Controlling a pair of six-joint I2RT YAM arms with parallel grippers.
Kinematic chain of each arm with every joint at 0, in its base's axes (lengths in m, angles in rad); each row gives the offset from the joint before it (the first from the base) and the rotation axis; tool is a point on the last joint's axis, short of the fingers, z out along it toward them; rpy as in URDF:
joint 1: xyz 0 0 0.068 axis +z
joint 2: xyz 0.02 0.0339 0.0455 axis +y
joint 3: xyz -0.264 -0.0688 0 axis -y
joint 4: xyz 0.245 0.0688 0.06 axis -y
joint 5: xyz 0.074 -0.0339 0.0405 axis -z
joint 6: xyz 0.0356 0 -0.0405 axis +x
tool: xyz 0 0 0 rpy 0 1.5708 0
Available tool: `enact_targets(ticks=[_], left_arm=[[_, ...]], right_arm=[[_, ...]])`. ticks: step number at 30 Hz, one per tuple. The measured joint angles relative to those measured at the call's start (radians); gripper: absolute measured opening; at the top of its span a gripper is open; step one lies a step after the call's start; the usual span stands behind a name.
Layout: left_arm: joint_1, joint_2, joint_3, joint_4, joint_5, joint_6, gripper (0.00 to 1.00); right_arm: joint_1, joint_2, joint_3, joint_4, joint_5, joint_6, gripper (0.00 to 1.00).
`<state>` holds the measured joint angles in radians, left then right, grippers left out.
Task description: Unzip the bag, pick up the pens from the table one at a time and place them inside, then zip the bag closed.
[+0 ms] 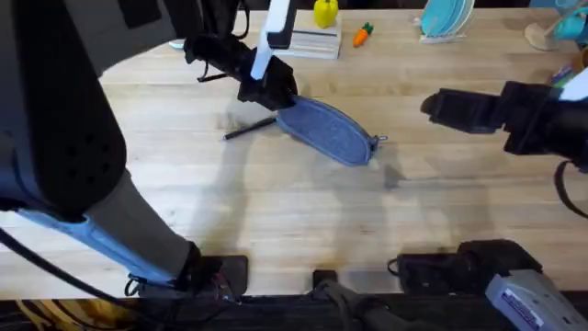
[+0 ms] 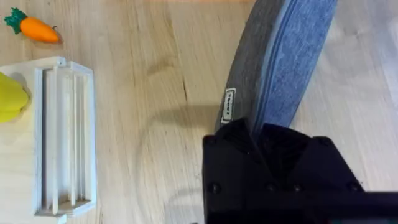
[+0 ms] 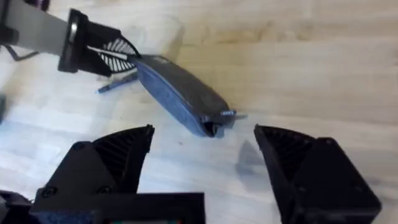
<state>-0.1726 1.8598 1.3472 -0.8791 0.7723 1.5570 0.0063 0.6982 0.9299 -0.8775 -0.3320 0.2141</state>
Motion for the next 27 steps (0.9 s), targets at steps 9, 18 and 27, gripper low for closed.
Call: enact_targets(ticks=[9, 18, 27], left_arm=[[0.000, 0.000, 0.000, 0.000, 0.001, 0.000, 0.043], [0.000, 0.000, 0.000, 0.000, 0.001, 0.000, 0.043], [0.000, 0.000, 0.000, 0.000, 0.001, 0.000, 0.043]], right_arm=[[0.003, 0.196, -0.076, -0.025, -0.128, 0.004, 0.995], [0.003, 0.402, -0.076, -0.010, -0.149, 0.265, 0.995], [0.003, 0.513, -0.076, 0.072, -0.157, 0.606, 0.995]])
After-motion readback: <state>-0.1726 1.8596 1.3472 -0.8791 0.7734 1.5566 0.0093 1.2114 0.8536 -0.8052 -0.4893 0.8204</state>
